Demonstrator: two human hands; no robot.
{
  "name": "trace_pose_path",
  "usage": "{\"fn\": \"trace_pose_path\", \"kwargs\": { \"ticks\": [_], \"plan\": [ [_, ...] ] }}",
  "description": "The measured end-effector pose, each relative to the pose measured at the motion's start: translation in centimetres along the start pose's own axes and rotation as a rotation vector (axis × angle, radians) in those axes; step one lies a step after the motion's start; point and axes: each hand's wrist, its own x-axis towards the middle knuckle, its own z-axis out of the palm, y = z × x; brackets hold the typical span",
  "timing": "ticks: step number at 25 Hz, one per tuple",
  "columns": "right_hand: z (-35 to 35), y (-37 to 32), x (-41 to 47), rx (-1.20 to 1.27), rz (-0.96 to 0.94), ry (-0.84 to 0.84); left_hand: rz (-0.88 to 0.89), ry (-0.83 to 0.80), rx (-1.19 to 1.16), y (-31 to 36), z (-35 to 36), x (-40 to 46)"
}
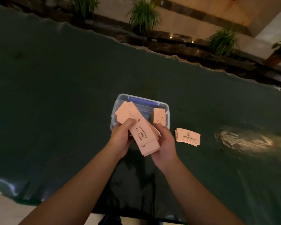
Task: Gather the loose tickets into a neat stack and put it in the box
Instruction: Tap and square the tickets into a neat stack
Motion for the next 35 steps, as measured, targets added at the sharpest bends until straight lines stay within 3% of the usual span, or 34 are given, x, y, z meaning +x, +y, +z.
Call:
{"fn": "trace_pose_path", "kwargs": {
  "ticks": [3,10,14,19,22,25,35],
  "plan": [
    [-2.8,-1.0,-0.7,0.176,-0.024,0.045,0.049,-0.005,-0.020,-1.3,3.2,0.2],
    [-11.2,-5.7,-0.1,0.098,-0.060,0.134,-0.006,-0.042,0.051,-6.4,10.7,0.4],
    [-17.9,-9.7,0.4,-0.093,-0.075,0.110,-0.055,-0.054,0.231,-9.3,14.5,0.6],
    [-24.1,-13.5,1.1,-0.382,-0.183,0.013,-0.058,-0.053,0.691,-11.6,16.6,0.7],
    [-25.9,-14.3,1.8,-0.492,-0.207,-0.047,-0.013,-0.052,0.860,-12.7,17.2,1.1],
    [-26.7,-14.4,3.3,-0.535,-0.191,-0.053,-0.016,-0.028,0.879,-13.8,17.6,2.5],
    [-26.1,-11.3,9.7,-0.601,-0.036,0.183,-0.280,0.092,0.937,-15.6,18.8,9.9]
  ]
}}
